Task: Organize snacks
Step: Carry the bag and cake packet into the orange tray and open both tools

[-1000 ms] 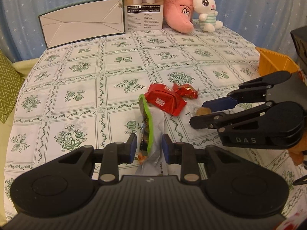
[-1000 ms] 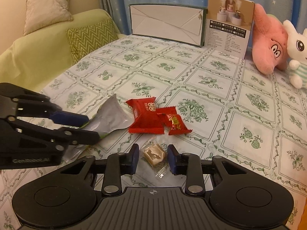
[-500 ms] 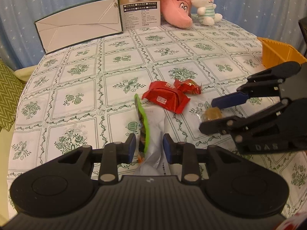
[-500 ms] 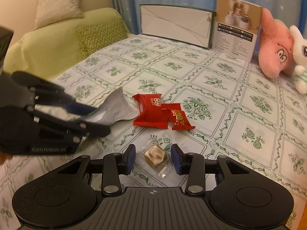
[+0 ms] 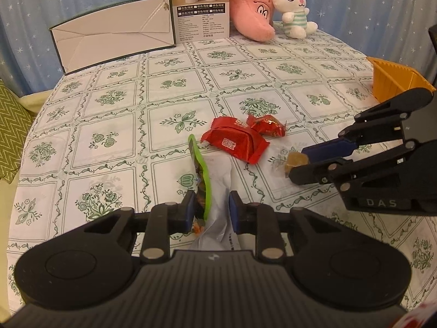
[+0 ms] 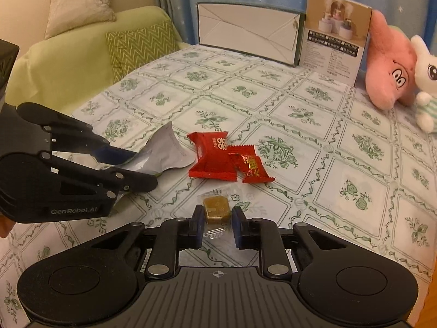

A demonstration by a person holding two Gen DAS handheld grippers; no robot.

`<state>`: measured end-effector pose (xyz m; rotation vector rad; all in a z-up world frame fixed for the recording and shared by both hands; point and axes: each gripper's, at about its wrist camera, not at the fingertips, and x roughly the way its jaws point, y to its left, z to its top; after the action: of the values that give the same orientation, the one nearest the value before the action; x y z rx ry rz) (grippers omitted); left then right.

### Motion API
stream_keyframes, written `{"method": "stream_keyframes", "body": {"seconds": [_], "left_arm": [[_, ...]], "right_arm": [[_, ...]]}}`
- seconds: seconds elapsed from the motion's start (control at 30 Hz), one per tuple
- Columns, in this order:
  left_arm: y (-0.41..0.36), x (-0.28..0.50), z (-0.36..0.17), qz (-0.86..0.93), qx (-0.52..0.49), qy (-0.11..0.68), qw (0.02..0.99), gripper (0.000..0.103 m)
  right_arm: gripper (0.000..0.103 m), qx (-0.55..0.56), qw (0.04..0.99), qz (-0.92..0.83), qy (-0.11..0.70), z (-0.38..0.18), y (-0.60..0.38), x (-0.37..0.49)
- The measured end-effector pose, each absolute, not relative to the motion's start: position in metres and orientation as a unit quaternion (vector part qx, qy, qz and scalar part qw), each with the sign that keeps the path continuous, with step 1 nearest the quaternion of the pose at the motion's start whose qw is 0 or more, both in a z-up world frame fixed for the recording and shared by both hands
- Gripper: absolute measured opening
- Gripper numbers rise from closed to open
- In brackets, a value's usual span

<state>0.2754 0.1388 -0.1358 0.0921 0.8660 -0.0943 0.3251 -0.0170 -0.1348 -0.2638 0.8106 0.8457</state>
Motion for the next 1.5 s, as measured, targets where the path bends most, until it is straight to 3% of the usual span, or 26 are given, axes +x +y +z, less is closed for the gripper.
{"method": "stream_keyframes", "body": {"seconds": [0.53, 0.73, 1.5], "left_arm": [[0.127, 0.25, -0.098, -0.043, 0.011, 0.373, 0.927, 0.023], [0.106, 0.228, -0.08, -0.052, 0.0, 0.361, 0.931, 0.023], [-0.033, 0.177, -0.008, -0.115, -0.016, 0.334, 0.935, 0.023]], "right_arm": [[0.022, -0.103, 0.876, 0.326, 0.341, -0.089, -0.045, 0.279], [0.022, -0.046, 0.897, 0.288, 0.333, -0.07, -0.077, 0.247], [0.022, 0.047, 0.941, 0.117, 0.315, 0.019, -0.263, 0.175]]}}
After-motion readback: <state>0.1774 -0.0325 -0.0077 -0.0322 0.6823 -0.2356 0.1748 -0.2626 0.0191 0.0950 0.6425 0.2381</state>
